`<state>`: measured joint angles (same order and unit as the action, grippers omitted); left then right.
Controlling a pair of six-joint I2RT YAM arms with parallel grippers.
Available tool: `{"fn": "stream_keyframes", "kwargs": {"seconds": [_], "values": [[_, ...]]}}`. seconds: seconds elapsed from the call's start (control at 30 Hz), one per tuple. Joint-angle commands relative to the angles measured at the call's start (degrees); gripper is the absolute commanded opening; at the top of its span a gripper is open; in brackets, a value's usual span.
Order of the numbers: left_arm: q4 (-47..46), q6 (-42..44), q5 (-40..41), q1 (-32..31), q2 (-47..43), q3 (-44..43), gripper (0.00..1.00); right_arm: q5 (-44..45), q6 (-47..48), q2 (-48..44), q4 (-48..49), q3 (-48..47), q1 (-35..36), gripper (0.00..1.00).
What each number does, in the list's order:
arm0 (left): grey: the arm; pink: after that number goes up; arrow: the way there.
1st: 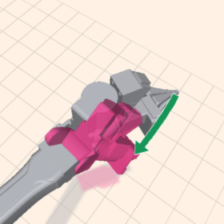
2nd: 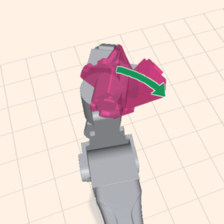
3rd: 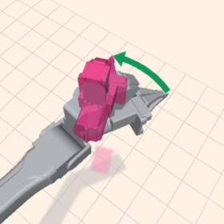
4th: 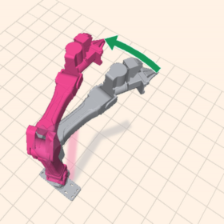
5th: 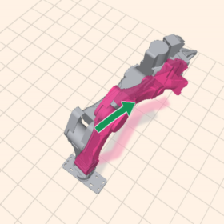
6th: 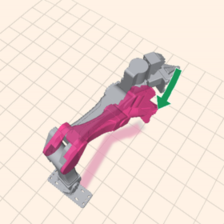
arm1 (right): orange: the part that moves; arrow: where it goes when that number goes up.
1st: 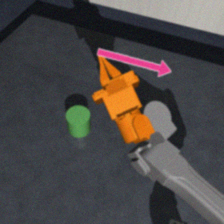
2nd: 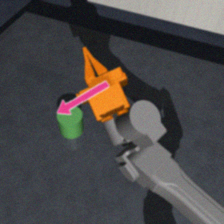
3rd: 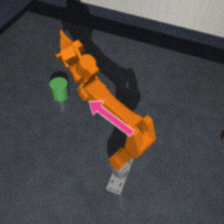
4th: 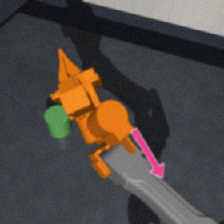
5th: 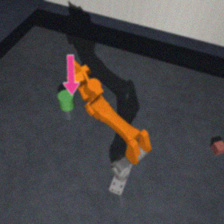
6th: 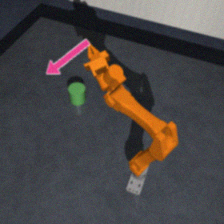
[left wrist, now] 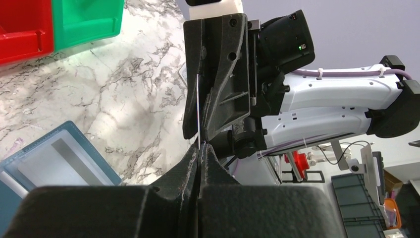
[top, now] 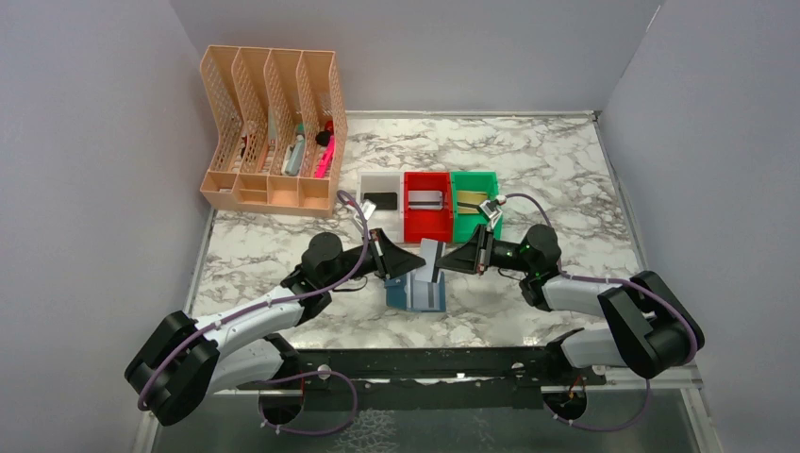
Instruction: Take the credit cards out of the card holder
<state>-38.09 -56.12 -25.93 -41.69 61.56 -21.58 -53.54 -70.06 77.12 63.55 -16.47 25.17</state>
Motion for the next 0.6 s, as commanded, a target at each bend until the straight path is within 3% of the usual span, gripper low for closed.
{"fn": "stream_keyframes", "kwargs": {"seconds": [0.0,0.1,0.23,0.3,0.47,0.57], "values": [[-3.0,-0.27,0.18,0.22,-0.38,0.4,0.0,-1.92,-0.51,-1.34,3.18,-0.56,0.32,0.18],[-2.95,-0.22,0.88,0.28,-0.42,0.82,0.12,-1.56,0.61,-2.04,1.72,-0.52,0.32,0.11],[-2.81,-0.79,4.03,0.3,-2.1,2.31,0.46,2.46,3.97,-4.55,-6.58,-0.35,0.32,0.06],[-1.76,-0.71,4.98,0.3,-2.92,2.88,0.56,4.38,6.33,-6.32,-12.77,-0.74,0.32,0.04],[3.9,1.12,6.18,0.3,-3.64,2.44,0.71,9.48,13.12,-11.05,-26.7,-3.25,0.32,0.01],[13.48,4.49,9.42,0.38,-4.62,-0.17,0.77,14.69,18.79,-13.83,-37.62,-6.08,0.32,0.01]]}}
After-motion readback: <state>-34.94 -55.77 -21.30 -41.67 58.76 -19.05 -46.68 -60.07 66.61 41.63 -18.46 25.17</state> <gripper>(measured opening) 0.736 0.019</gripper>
